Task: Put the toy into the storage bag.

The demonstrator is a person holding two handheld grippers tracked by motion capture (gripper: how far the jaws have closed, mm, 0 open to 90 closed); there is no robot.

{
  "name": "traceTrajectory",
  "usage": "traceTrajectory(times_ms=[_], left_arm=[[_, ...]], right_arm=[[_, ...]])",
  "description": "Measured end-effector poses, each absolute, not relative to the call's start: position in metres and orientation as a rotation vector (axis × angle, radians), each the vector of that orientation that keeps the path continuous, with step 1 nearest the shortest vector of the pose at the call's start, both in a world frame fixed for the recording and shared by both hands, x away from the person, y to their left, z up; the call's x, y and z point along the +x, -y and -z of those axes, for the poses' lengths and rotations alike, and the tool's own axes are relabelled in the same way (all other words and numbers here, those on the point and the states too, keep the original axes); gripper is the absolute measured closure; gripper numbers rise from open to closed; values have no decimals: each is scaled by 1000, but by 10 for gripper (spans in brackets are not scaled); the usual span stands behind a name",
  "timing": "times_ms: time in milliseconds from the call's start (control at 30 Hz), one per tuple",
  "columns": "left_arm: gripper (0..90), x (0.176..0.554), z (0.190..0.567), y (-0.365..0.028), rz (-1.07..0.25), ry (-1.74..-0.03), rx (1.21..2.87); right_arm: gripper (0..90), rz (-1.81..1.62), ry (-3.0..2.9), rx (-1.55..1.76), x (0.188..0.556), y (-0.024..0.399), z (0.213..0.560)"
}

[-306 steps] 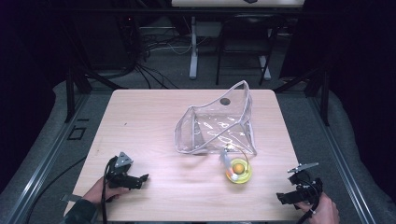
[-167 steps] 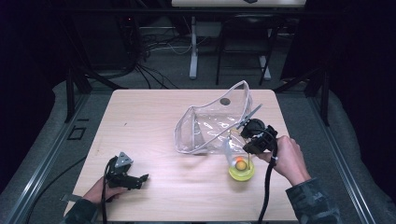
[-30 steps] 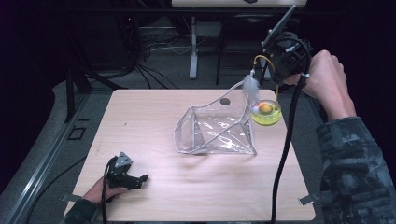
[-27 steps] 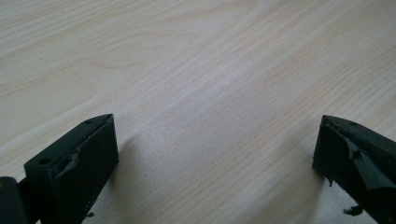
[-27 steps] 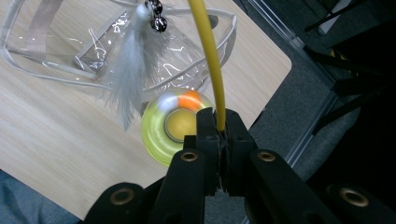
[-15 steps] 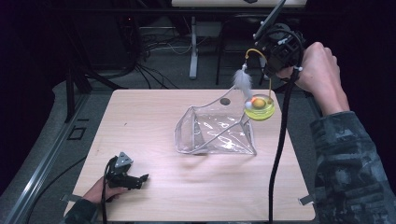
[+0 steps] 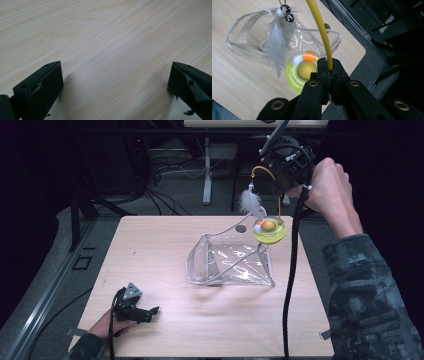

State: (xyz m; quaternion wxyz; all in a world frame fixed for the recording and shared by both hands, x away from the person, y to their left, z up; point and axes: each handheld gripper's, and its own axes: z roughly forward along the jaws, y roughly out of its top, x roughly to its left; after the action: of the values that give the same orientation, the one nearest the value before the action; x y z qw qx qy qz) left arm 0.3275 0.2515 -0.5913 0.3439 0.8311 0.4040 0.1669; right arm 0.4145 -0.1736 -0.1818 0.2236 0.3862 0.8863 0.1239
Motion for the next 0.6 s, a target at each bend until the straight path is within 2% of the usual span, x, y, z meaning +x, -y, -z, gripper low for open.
traceTrajectory(times_ms=[600], left_arm=[[0, 327, 591, -251, -433, -1050, 2159]], right_arm=[[877, -377, -2477, 1027, 423, 145, 188]])
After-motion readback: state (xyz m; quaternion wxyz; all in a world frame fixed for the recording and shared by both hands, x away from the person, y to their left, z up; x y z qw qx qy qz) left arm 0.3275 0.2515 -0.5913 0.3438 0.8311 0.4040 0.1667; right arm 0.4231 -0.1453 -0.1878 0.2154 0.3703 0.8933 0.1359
